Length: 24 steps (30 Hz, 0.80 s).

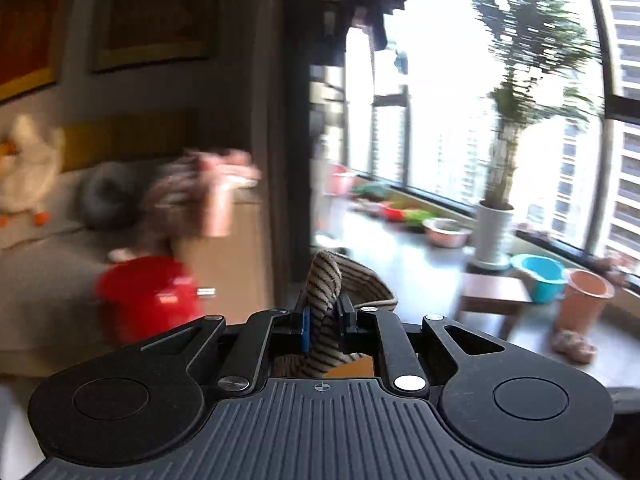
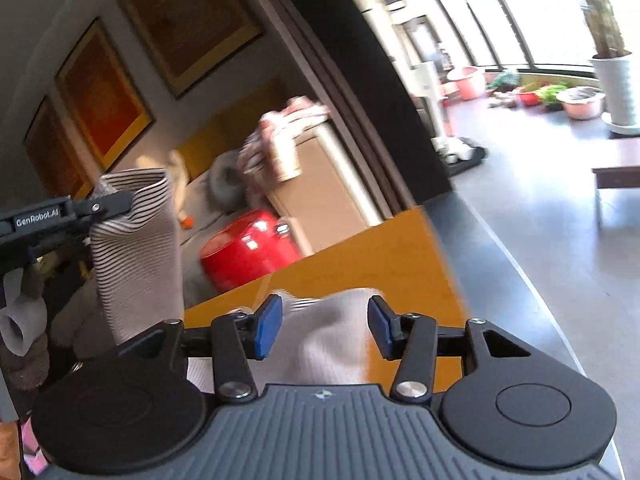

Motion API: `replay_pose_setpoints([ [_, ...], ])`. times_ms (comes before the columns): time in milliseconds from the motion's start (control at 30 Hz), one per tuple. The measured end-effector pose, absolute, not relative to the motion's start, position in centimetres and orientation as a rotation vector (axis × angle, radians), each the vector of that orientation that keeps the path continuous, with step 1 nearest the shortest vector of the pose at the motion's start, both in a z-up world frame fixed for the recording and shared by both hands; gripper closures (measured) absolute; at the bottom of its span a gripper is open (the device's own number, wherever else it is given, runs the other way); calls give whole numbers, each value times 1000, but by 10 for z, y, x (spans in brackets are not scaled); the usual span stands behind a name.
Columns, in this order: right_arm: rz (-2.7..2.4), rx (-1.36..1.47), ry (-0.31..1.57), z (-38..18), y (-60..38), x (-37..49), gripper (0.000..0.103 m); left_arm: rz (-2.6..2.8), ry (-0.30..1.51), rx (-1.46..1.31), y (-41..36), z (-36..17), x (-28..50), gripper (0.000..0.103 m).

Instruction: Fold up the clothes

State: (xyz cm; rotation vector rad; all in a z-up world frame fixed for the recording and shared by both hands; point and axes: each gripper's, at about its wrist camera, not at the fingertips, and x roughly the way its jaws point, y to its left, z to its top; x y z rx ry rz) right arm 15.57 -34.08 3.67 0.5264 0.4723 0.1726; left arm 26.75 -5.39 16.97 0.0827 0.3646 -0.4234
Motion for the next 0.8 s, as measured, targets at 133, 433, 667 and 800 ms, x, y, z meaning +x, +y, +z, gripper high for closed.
replay_pose_setpoints([
  [133,104,555,474,26,-369,143,53,-512,389,84,-94,152,267,71],
  [433,178,505,512,28,-325,174,53,-414,430,101,-55,132,264,49],
  [667,216,384,616,15,-254,224,53,-329,500,73,10,110,257,41],
  [800,218,271,644,20,-225,236,96,-308,518,35,38,104,253,36],
])
